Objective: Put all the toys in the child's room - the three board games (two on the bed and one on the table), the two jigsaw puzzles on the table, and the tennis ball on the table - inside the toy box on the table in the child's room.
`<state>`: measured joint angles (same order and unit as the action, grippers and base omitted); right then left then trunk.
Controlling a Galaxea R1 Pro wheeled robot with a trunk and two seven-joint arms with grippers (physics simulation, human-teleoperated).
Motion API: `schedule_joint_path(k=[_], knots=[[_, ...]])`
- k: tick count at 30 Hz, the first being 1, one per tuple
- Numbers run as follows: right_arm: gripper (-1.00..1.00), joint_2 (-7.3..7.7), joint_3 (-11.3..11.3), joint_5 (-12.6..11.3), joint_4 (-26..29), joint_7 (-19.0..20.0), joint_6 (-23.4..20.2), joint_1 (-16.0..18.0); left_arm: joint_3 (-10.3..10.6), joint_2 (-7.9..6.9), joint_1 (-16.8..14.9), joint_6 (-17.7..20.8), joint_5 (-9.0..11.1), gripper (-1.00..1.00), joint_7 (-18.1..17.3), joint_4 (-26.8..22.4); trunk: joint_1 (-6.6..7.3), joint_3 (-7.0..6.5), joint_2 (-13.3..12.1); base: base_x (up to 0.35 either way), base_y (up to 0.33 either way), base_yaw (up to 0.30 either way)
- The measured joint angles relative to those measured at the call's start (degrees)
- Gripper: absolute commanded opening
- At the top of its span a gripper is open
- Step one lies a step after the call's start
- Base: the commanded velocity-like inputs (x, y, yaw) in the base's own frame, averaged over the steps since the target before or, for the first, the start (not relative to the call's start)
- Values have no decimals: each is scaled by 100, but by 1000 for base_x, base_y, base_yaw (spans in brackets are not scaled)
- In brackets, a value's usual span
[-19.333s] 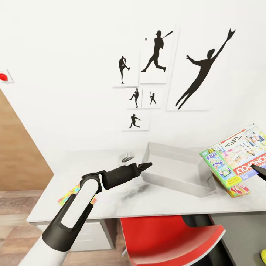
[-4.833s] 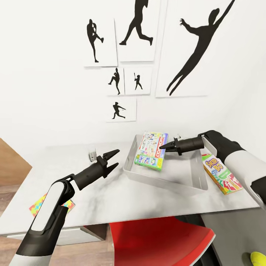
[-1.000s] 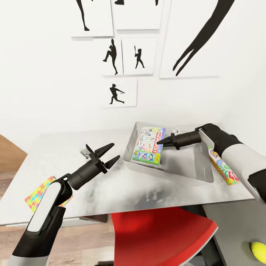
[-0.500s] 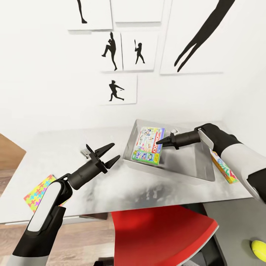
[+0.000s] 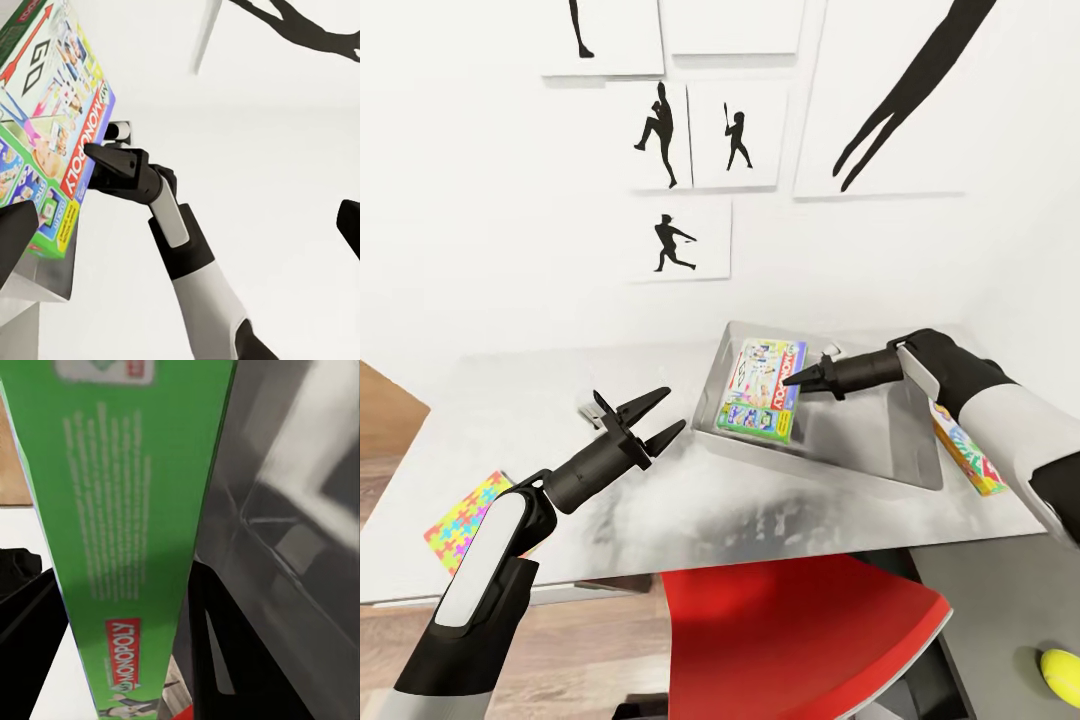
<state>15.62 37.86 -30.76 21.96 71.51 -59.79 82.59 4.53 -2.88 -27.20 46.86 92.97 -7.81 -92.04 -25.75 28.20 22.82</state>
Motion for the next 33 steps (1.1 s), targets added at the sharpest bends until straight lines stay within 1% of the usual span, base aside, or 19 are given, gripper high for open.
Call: schedule_joint_path(k=[18, 33], knots=[[-100, -2, 1, 2, 0, -3, 1, 127, 8, 1, 0, 0, -8, 100, 8, 0, 0, 14, 0, 0, 0, 0], [-100, -9, 3, 12, 0, -8, 3, 162, 9, 1, 0, 0, -9, 100, 32, 0, 0, 130, 0, 0, 0, 0]])
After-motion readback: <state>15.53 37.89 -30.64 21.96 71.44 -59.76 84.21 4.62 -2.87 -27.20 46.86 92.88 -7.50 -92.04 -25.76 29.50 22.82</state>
